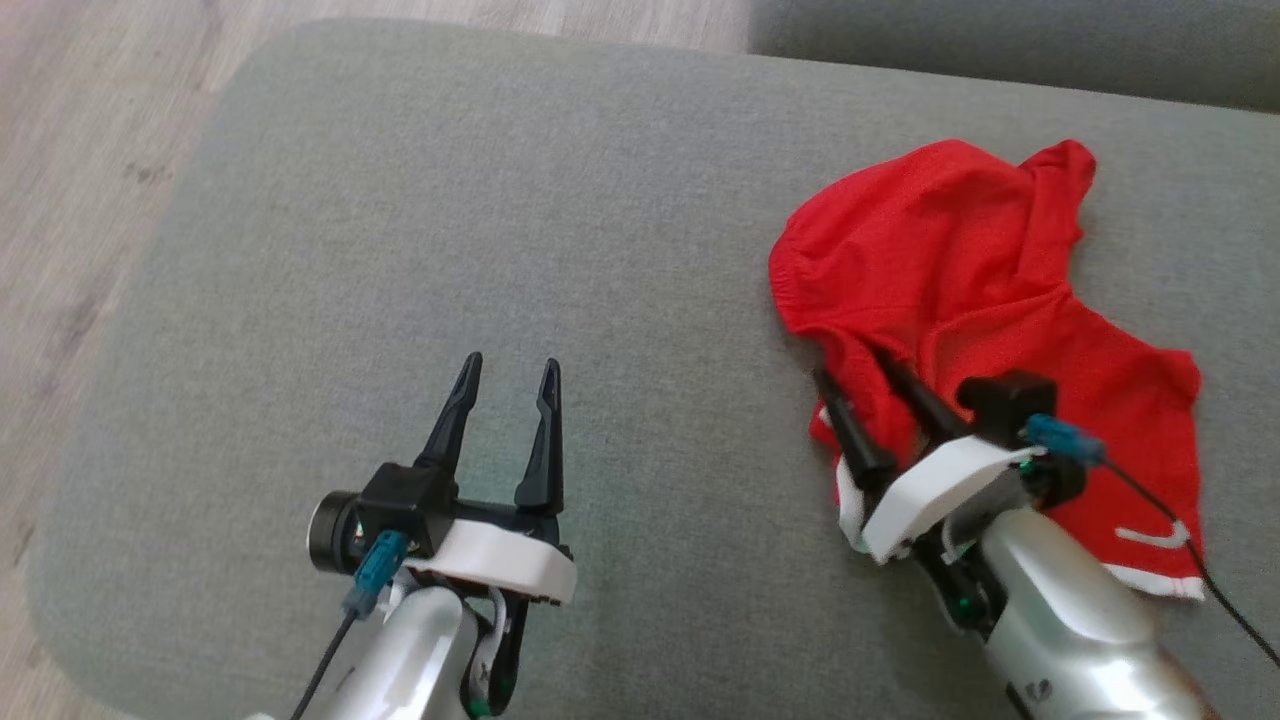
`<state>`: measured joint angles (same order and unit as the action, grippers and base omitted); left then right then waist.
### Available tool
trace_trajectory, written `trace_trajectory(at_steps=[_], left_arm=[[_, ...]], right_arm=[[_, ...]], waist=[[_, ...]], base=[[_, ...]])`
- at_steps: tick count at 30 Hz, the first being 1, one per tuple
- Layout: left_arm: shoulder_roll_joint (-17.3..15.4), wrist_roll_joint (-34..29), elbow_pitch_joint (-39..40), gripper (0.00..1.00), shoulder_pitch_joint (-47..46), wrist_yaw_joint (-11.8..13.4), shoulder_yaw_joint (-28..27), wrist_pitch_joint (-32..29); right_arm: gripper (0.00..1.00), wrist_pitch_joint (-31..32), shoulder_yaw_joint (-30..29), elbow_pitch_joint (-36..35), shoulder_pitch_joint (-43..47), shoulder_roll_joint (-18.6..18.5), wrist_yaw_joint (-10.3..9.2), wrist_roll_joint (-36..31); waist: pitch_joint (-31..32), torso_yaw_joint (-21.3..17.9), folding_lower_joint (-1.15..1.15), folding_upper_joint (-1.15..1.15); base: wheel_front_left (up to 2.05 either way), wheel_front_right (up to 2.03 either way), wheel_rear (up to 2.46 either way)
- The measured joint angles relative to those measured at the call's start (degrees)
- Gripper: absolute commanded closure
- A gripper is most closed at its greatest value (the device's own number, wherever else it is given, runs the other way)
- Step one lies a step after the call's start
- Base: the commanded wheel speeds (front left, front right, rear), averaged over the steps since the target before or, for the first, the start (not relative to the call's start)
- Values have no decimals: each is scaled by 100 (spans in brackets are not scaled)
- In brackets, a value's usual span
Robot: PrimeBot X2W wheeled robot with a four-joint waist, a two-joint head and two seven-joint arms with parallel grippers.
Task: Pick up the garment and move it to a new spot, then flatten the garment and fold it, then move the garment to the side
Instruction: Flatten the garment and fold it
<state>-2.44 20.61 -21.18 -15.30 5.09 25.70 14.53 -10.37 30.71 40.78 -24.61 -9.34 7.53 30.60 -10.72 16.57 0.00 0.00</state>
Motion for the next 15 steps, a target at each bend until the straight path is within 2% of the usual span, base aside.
trace_trajectory(at_steps=[9,10,15], left_arm=[[-1,-124,-43,0,51,-8,-216,0],[-1,-124,-43,0,51,-8,-216,0],[-1,-208,-48,0,54,-57,-357,0]], right_arm=[[0,-335,-1181,-743,470,-14,0,-513],[0,-335,-1181,-743,470,-14,0,-513],[0,-346,-1905,-1206,1166,22,0,-896]], waist=[[252,-393,-1,0],[252,-393,-1,0],[317,-691,-1,0]], base=[[0,0,0],[0,0,0],[0,0,0]])
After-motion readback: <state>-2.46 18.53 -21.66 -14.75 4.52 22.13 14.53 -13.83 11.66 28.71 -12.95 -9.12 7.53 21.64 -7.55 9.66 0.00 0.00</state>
